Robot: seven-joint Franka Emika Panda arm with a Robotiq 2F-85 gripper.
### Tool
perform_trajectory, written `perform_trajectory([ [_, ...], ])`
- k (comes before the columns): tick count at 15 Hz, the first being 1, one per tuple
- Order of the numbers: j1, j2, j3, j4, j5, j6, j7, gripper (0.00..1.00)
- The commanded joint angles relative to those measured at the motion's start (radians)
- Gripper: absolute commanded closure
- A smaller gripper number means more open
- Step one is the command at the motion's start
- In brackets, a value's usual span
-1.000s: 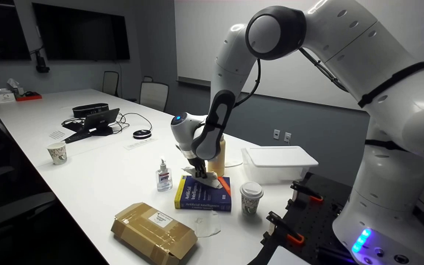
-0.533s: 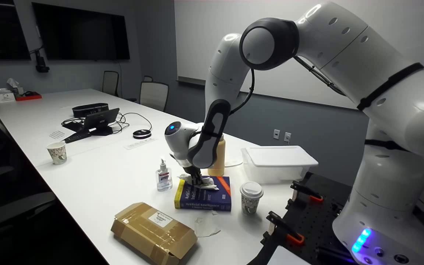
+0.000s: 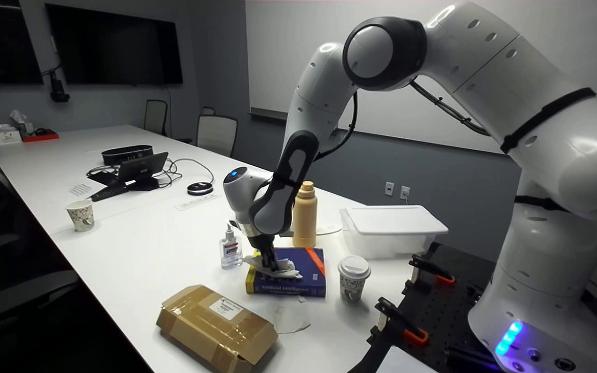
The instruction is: Pick up the tissue and then wipe the book's cover
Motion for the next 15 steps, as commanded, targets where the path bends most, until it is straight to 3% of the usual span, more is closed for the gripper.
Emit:
perform_trajectory([
  [1, 0.002, 0.003, -0.004, 0.030, 0.017, -0.013, -0.019, 0.99],
  [11, 0.104, 0.081, -0.157, 0.182, -0.133, -0.014, 0.089, 0.99],
  [15, 0.091, 0.103, -0.130, 0.183, -0.147, -0.024, 0.088, 0.99],
])
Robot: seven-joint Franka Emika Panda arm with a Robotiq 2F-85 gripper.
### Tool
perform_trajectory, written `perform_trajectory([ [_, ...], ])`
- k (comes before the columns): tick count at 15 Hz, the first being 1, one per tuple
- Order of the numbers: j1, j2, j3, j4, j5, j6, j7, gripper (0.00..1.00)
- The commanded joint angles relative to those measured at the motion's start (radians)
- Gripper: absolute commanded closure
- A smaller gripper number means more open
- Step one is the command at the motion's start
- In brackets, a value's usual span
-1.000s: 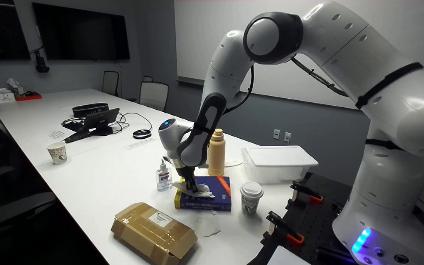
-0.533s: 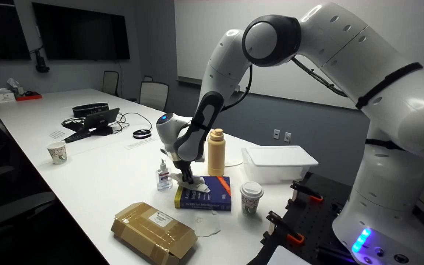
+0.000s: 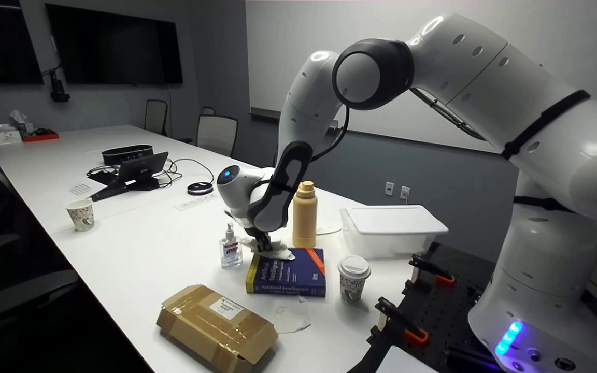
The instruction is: Pick up the tissue and then wipe the book's cover
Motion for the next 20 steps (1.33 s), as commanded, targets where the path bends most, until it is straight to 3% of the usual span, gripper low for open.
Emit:
perform_trajectory([
  [1, 0.002, 0.020, 0.022, 0.010, -0.007, -0.027, 0.006, 0.99],
  [7, -0.061, -0.006, 0.136, -0.018, 0.073, -0.069, -0.100, 0.99],
  [14, -0.151, -0.025, 0.283, -0.017, 0.274, -0.134, -0.278, 0.99],
  [20, -0.151, -0.106, 0.287, -0.053, 0.346, -0.067, -0.215, 0.99],
])
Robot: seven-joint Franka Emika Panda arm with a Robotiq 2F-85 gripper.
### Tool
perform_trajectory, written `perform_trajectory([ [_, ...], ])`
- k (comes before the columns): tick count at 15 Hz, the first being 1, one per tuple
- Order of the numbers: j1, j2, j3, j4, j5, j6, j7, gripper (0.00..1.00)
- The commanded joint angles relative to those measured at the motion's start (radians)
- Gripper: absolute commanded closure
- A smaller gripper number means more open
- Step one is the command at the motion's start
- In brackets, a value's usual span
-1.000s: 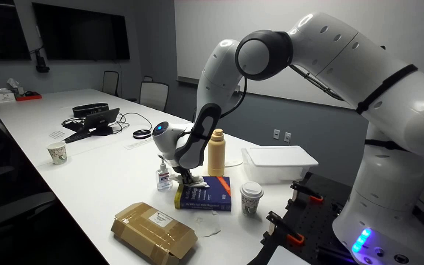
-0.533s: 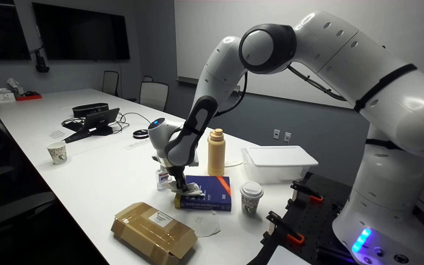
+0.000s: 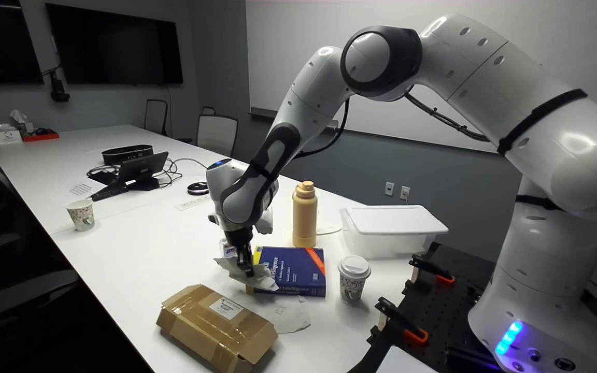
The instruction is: Pick up the tissue and then wipe the book's cover
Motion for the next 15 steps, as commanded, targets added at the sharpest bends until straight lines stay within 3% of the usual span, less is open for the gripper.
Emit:
perform_trajectory([
  [1, -0.012, -0.092, 0.019, -0.053, 0.050, 0.030, 0.010, 0.99],
  [6, -0.007, -0.105, 0.059, -0.012, 0.116, 0.049, 0.000, 0.99],
  [15, 0.050, -0.003, 0.001, 0.026, 0.066, 0.194, 0.022, 0.99],
])
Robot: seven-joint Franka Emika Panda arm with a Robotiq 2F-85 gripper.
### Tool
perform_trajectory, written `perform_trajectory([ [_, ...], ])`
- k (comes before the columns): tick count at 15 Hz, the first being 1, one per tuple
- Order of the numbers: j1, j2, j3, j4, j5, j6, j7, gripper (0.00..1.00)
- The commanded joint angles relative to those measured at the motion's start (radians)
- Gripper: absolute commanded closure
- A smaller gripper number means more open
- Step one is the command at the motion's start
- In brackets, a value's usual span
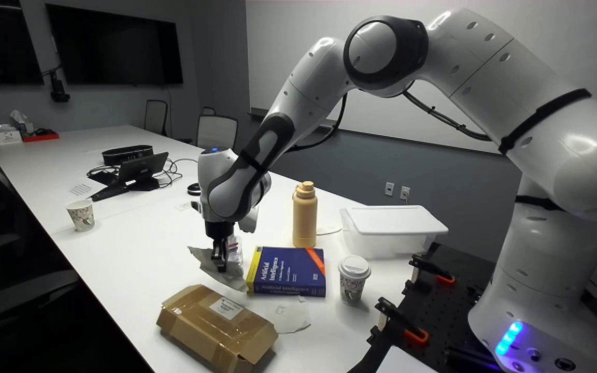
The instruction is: Pick up the tissue and then wipe the book's cover
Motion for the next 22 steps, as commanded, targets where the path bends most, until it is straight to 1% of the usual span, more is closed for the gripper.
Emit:
perform_trajectory([
  [1, 0.033, 0.041, -0.040, 0.034, -0.026, 0.042, 0.023, 0.99],
  [3, 0.038, 0.055, -0.043, 0.053, -0.030, 0.045, 0.019, 0.99],
  [4, 0.037, 0.063, -0.042, 0.063, -0.030, 0.042, 0.017, 0.70],
  [5, 0.038, 0.065, -0.043, 0.070, -0.030, 0.037, 0.017, 0.69],
  [6, 0.035, 0.065, -0.036, 0.075, -0.026, 0.036, 0.014, 0.64],
  [9, 0.030, 0.053, -0.029, 0.086, -0.017, 0.021, 0.013, 0.41],
  [12, 0.012, 0.012, -0.013, 0.093, 0.003, -0.064, -0.002, 0.19],
  [14, -0.005, -0.033, 0.013, 0.092, 0.023, -0.161, -0.026, 0.04],
  [15, -0.010, -0.064, 0.022, 0.089, 0.035, -0.242, -0.034, 0.01],
  [16, -0.024, -0.093, 0.040, 0.082, 0.055, -0.312, -0.053, 0.00],
  [18, -0.029, -0.157, 0.045, 0.069, 0.083, -0.451, -0.050, 0.00],
  [19, -0.037, -0.193, 0.047, 0.049, 0.100, -0.497, -0.046, 0.00],
  [20, -0.042, -0.225, 0.046, 0.036, 0.118, -0.532, -0.039, 0.00],
  [21, -0.050, -0.264, 0.042, 0.010, 0.140, -0.539, -0.020, 0.00],
  [22, -0.057, -0.296, 0.033, -0.016, 0.169, -0.519, 0.017, 0.00],
])
